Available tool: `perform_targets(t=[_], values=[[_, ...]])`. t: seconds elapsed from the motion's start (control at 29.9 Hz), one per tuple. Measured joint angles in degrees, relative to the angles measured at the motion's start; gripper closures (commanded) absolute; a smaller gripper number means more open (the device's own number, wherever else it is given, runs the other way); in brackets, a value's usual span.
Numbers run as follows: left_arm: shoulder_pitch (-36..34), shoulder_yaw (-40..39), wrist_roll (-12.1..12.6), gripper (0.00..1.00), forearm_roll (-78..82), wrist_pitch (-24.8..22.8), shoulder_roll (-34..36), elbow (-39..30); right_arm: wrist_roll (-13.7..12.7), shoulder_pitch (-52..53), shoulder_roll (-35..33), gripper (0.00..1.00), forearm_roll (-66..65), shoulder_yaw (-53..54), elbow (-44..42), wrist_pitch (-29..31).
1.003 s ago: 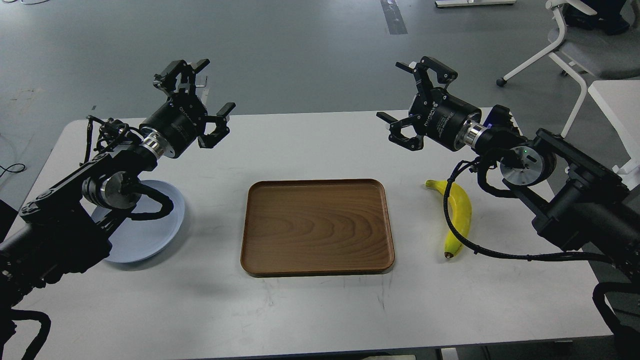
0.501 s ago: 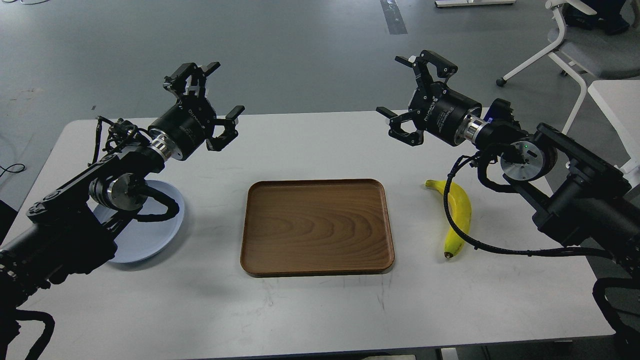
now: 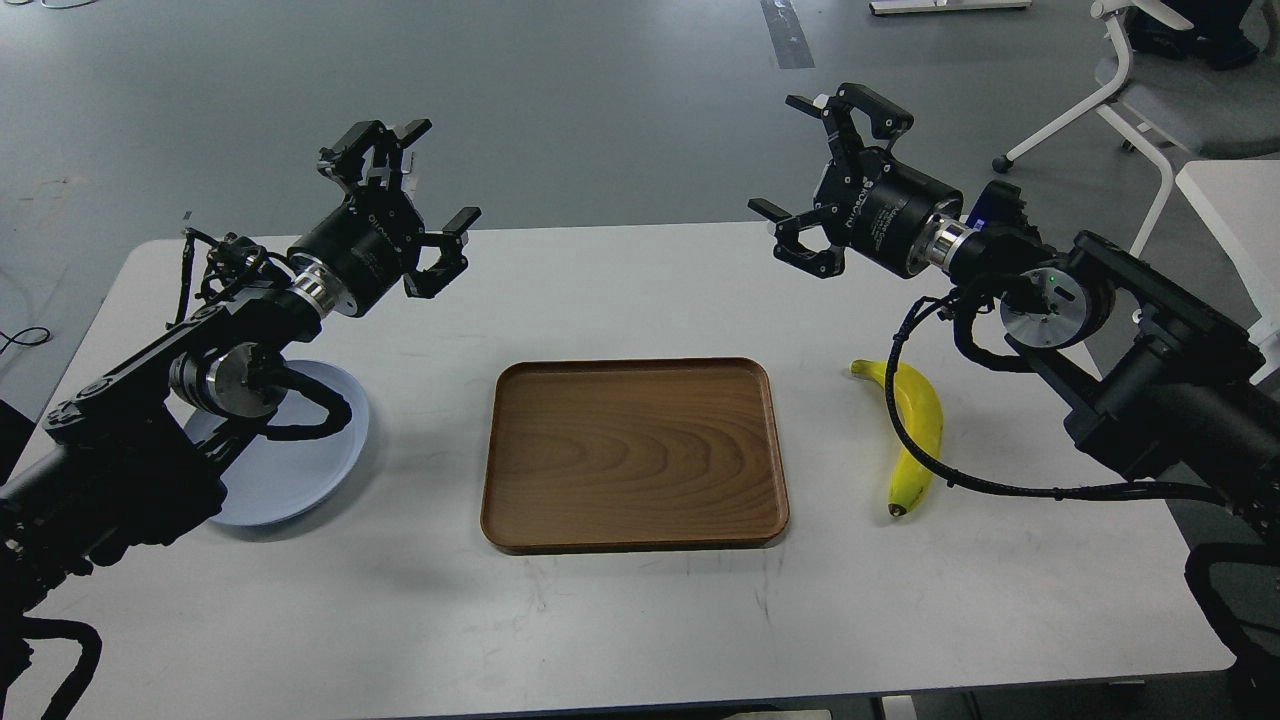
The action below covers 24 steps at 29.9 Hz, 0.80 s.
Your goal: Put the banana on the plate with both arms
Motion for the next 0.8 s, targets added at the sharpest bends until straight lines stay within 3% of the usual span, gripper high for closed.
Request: perform_targets(t=[0.8], values=[[-0.2,0.0,0.0,0.02,0.0,-0.1,0.2,0.0,0.2,1.2,0.0,0.00,-0.1,-0.1,0.4,0.2]])
